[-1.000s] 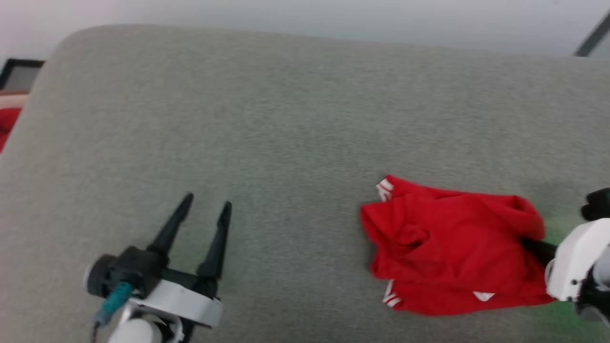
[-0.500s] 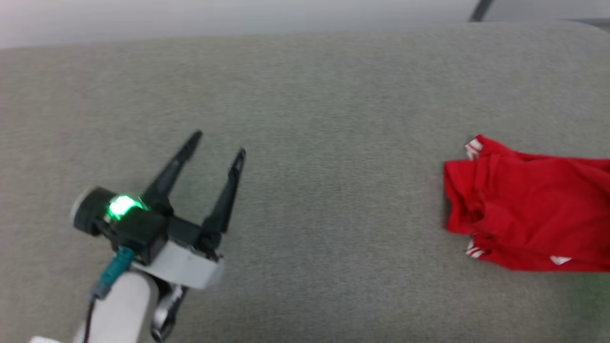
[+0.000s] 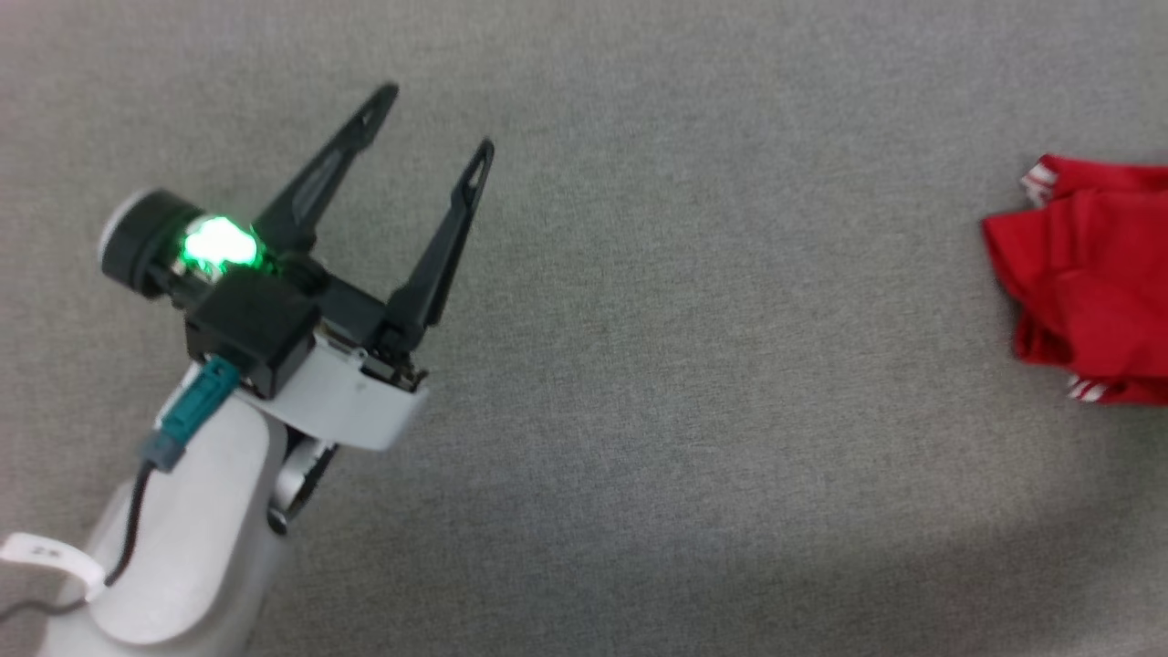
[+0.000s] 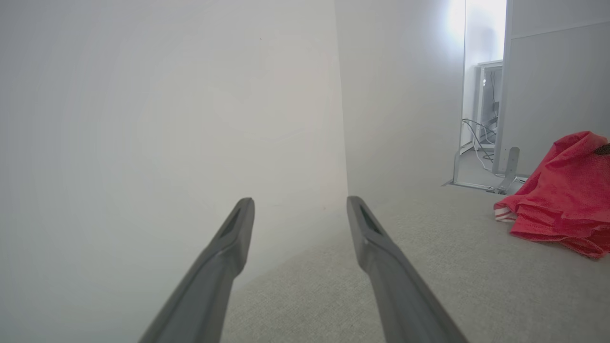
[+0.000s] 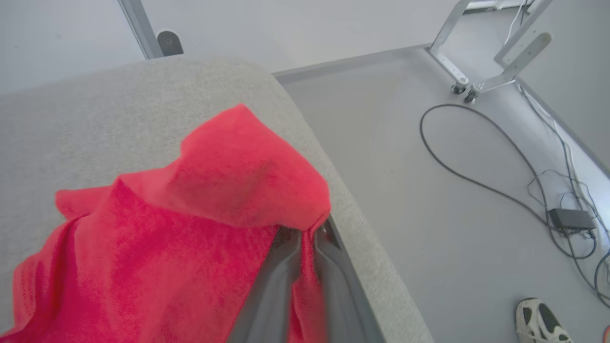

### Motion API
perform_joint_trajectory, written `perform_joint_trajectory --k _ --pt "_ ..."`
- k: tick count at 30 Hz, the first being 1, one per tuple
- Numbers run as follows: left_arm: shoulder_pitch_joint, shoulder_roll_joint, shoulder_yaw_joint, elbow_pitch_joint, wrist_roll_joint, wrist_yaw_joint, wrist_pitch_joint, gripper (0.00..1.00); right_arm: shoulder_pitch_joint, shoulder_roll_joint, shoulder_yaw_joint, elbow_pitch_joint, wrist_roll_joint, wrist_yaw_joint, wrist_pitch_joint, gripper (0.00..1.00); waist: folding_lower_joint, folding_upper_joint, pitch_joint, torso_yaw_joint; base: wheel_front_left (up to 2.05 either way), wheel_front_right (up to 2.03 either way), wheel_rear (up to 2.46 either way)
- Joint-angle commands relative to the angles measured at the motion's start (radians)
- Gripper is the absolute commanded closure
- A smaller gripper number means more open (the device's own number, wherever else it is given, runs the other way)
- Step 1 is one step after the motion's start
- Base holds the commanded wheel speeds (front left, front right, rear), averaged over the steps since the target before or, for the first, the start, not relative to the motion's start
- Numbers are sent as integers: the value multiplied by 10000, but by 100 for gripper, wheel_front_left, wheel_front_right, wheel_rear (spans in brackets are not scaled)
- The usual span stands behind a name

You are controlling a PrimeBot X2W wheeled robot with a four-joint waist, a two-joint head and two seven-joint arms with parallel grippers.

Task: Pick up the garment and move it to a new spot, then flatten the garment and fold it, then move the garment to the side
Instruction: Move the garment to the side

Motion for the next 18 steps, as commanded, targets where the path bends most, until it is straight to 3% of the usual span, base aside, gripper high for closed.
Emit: perform_joint_trajectory --k 1,18 --pt "-297 110 -62 -17 21 19 10 0 -475 -145 -25 532 -455 -11 -350 100 0 0 474 -28 0 0 0" --pt "-926 954 -115 -88 -111 21 9 0 -3038 417 231 4860 -3147 -11 -3070 100 0 0 1152 124 0 0 0"
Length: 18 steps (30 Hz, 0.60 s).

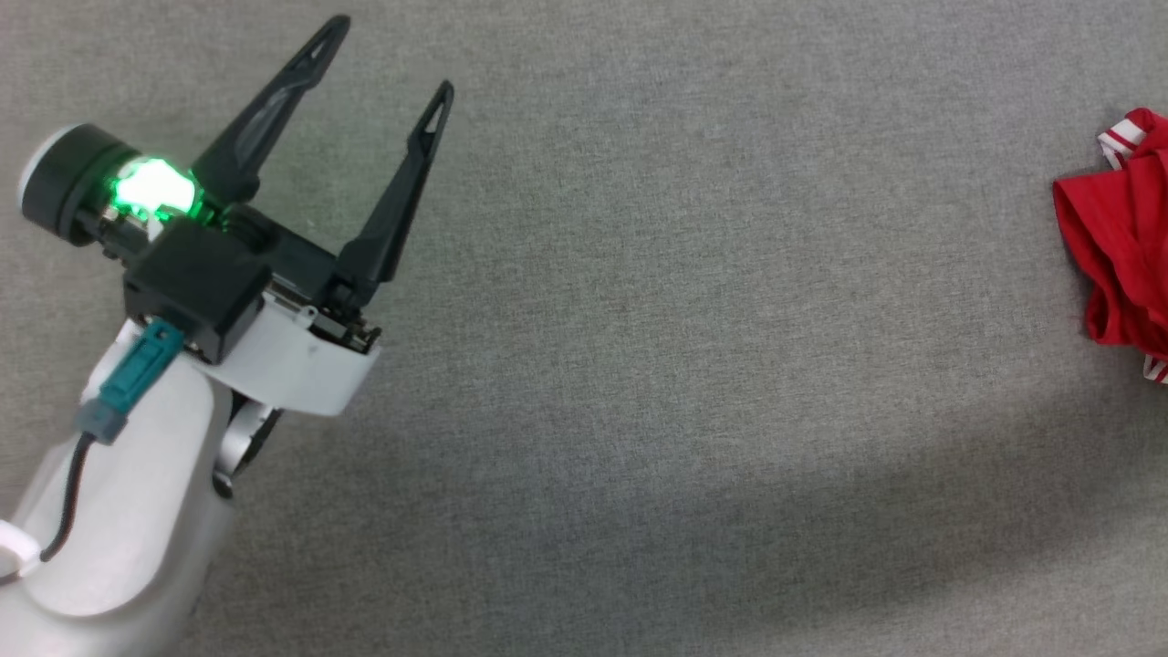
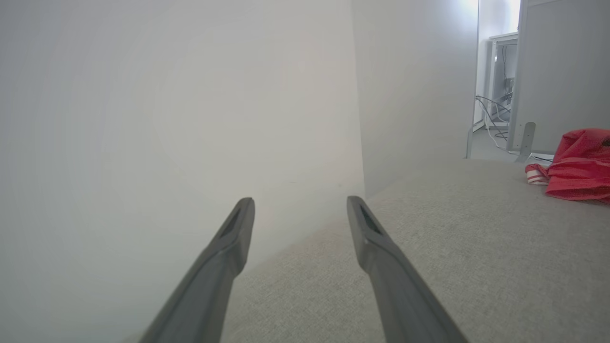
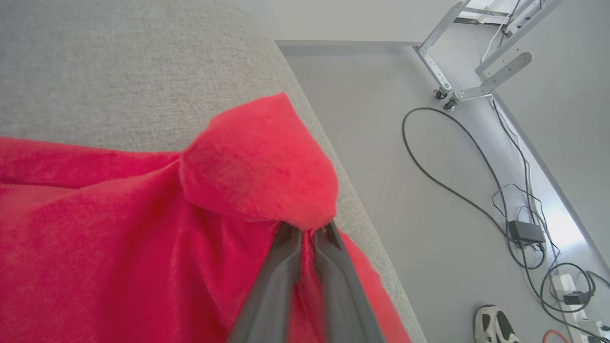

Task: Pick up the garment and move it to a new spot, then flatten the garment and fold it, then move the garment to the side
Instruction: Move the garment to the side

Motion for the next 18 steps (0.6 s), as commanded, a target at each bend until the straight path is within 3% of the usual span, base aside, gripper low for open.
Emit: perform_joint_trajectory --k 1,3,4,5,6,13,18 --pt "83 34 72 7 -89 25 7 0 -197 120 -126 315 -127 -11 -269 100 0 0 -77 33 0 0 0" --pt "277 -7 130 61 -102 77 7 0 -255 178 -199 612 -189 -11 -522 95 0 0 -271 55 0 0 0" --pt "380 -47 180 88 -138 98 7 0 -272 160 -184 712 -239 -11 -636 61 0 0 -401 64 0 0 0" --pt "484 -113 228 109 -187 115 9 0 -269 128 -155 799 -268 -11 -745 19 0 0 -571 81 0 0 0" --pt "617 -173 294 122 -214 159 7 0 -256 97 -110 877 -265 -11 -829 0 0 0 -732 105 0 0 0" --pt "1781 -704 711 431 -535 213 7 0 53 -126 739 834 -192 -11 -1231 0 0 0 -1972 401 0 0 0" --pt "3441 -1476 1248 790 -753 208 7 0 704 455 2265 364 438 -11 -1309 0 0 0 -3331 1020 0 0 0"
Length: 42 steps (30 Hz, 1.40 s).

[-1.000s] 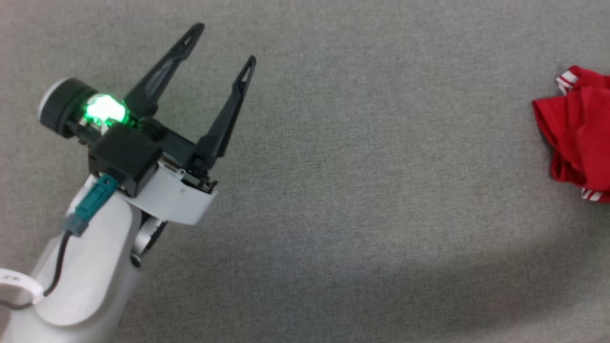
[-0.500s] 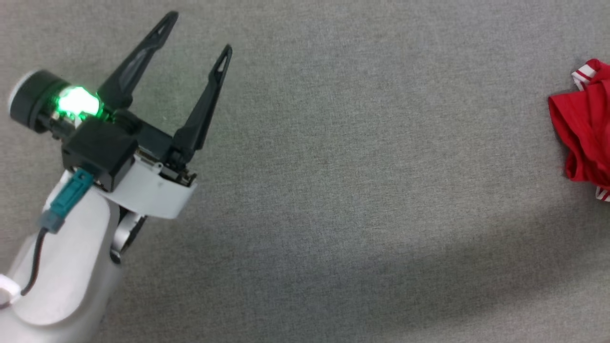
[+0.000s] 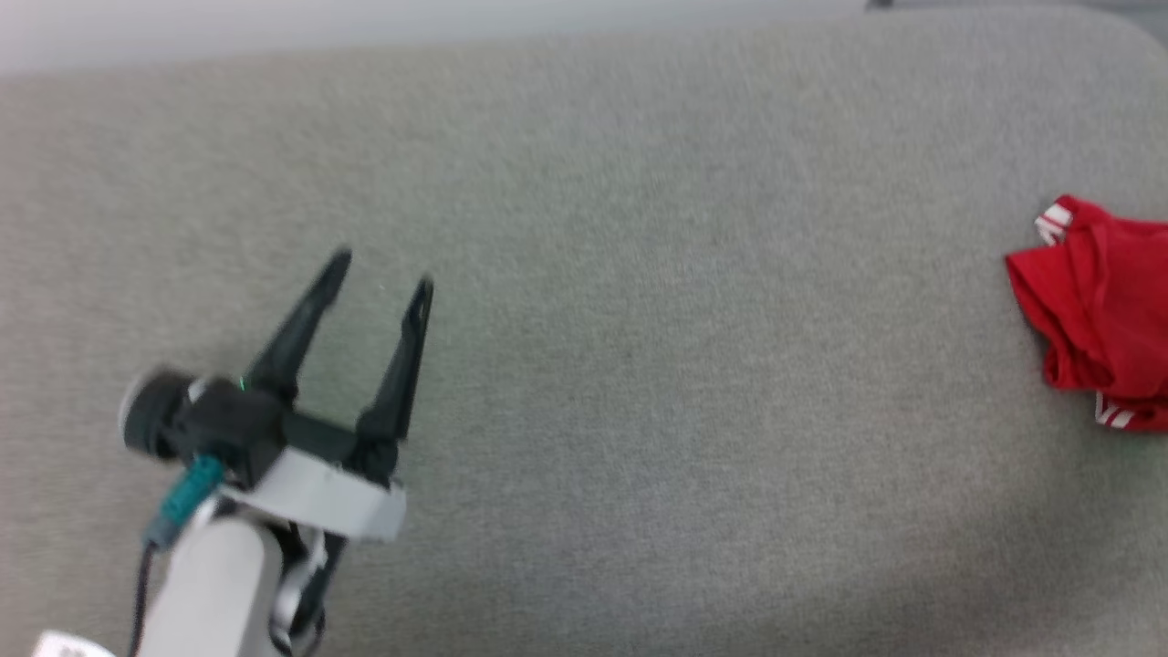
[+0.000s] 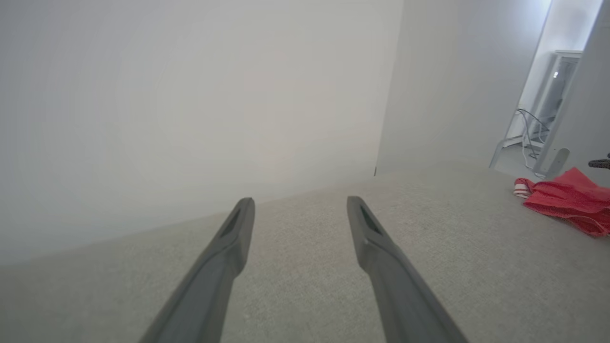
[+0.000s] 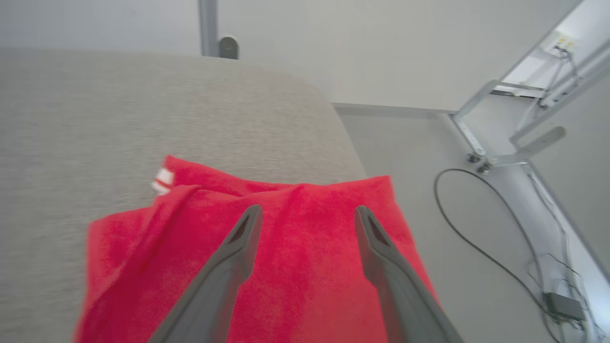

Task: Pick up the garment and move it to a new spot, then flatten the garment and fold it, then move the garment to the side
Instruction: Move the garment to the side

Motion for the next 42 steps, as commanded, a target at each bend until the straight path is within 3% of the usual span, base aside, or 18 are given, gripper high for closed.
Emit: perform_joint_trajectory --k 1,10,16,27,34,42 --pt "660 -284 202 155 -78 12 7 0 489 390 559 -288 528 -11 -67 0 0 -1 -1460 810 0 0 0" --pt "2441 -1100 1035 915 -217 -96 7 0 2266 1040 2768 -2401 2198 -11 -980 0 0 -1 -2804 1847 0 0 0" --pt "3201 -1252 1663 1329 -272 -158 7 0 3422 1241 3240 -3927 2992 -11 -1499 0 0 -1 -3404 2229 0 0 0" --pt "3725 -1467 2022 1693 -176 -184 7 0 5873 1654 2159 -6038 3682 -11 -1654 0 0 -1 -4039 2516 0 0 0" --pt "4359 -1482 1923 1387 -344 -183 7 0 8029 2037 935 -7734 3338 -11 -1572 0 0 -1 -4339 2677 0 0 0" --pt "5408 -1406 1938 666 -215 -185 7 0 10180 2836 -515 -10126 2454 -11 -683 0 0 -1 -4454 2751 0 0 0"
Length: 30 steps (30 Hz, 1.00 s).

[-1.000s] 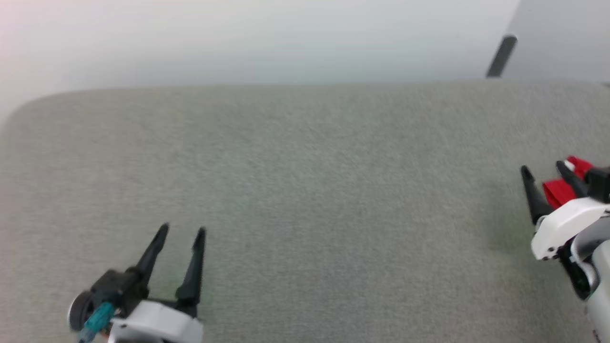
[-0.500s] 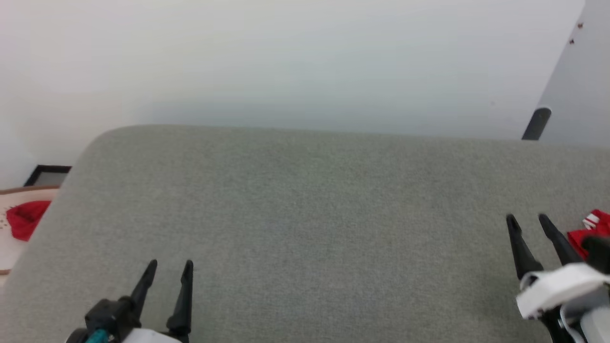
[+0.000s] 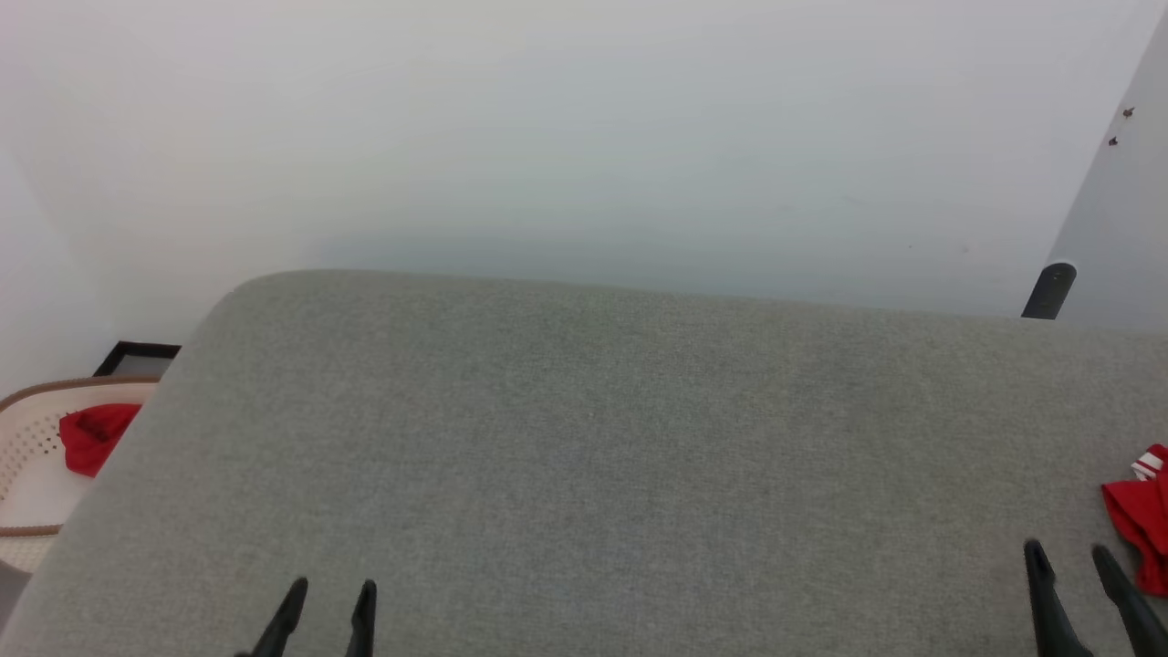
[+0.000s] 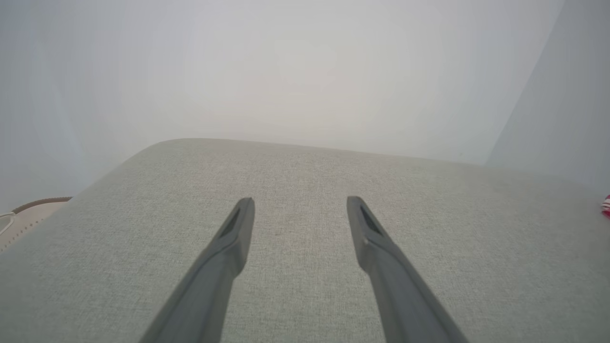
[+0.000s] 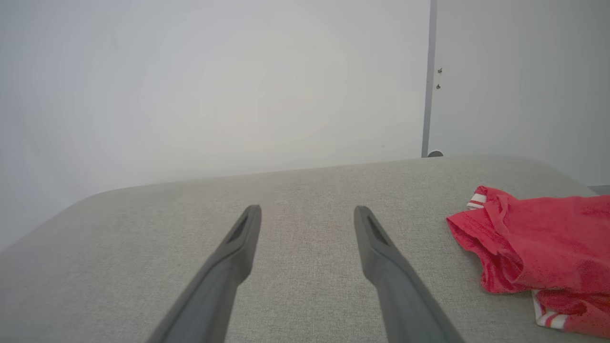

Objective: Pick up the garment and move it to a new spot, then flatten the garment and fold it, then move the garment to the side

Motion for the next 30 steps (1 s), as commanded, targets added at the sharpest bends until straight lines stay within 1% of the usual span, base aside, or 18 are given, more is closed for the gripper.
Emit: perform_joint_trajectory --k 1,6,11,17,30 --pt "288 48 15 -184 46 -25 7 0 432 138 -271 -434 -196 -11 210 0 0 0 5 28 0 0 0" --pt "809 -12 112 -674 89 -25 8 0 1247 565 -890 -1804 -607 -11 791 0 0 0 86 38 0 0 0" --pt "783 -98 101 -751 92 -25 8 0 1463 917 -1059 -2488 -822 -11 1159 0 0 0 132 9 0 0 0" --pt "635 -98 42 -734 137 -26 8 0 1415 1027 -970 -2774 -946 -11 1328 0 0 0 105 -64 0 0 0" --pt "624 -182 196 -787 169 -26 8 0 1474 1189 -1090 -2878 -967 -11 1416 0 0 0 120 -86 0 0 0"
